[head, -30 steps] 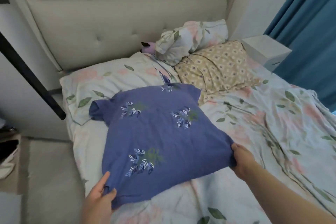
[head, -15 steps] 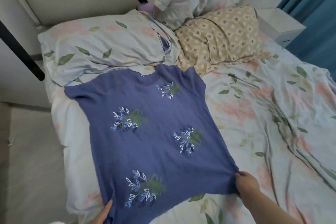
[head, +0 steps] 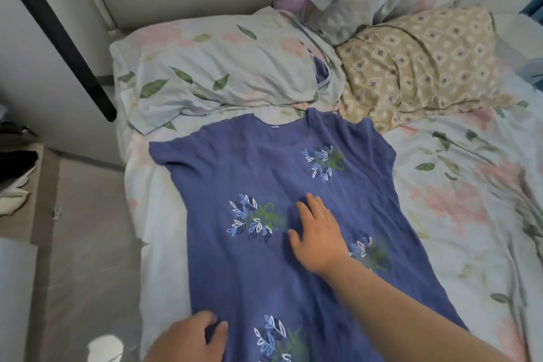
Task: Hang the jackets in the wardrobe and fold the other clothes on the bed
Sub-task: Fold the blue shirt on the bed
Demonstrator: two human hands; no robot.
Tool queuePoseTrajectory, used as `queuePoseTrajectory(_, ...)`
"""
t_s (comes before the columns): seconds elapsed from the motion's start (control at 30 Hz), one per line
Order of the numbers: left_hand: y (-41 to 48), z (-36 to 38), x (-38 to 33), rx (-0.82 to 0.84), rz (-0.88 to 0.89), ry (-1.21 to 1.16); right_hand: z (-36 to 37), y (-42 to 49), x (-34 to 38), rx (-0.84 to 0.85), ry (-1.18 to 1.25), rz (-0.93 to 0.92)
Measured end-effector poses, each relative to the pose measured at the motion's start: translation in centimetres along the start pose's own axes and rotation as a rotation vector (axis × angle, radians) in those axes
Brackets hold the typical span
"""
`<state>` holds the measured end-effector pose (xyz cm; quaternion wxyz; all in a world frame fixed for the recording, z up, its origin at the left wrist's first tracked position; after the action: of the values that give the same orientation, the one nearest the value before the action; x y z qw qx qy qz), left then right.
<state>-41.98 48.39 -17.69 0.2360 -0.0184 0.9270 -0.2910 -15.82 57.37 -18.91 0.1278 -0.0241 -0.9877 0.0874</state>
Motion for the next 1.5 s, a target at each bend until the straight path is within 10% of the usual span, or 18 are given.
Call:
queuePoseTrajectory(0.17,4.1,-0.8,1.4,-0.193,-0.007,-0.150,2.8,9.3,7.9,-0.042,0.027,-0.179)
queuePoseTrajectory(0.33,6.7,-0.3,2.2,-0.053,-0.020,-0.212,7.2,11.6,8.8,0.019,-0.146,-0.195)
queuePoseTrajectory(0.63,19.2,-10.0,3.3,-0.543,-0.221,-0.912,8.1,11.8,8.7,-0.037,-0.169,-0.170)
queuePoseTrajectory(0.83,23.5,-11.7,2.8,-0.320,-0.254,-1.312,7.6,12.0,9.2,-0.021,-0.202,-0.158)
queuePoseTrajectory(1.1,19.6,-8.9,7.1,-0.471,-0.612,-1.303,7.5,12.1,9.2,-0.022,-0.232,-0.161)
queuePoseTrajectory(1.5,19.9,-10.5,4.9,-0.346,-0.630,-1.881,7.6,12.2,9.2,-0.017,-0.229,-0.154)
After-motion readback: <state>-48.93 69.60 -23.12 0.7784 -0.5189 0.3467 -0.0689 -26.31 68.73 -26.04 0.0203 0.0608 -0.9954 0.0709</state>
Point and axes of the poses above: each hand's wrist, its own y-axis towards the middle knuckle, its own z-axis out of the palm, x = y × z, the point moved 3 cm from there along y, towards the middle knuckle, and after that the axes turned 4 degrees about -x, right-handed, at the moved point
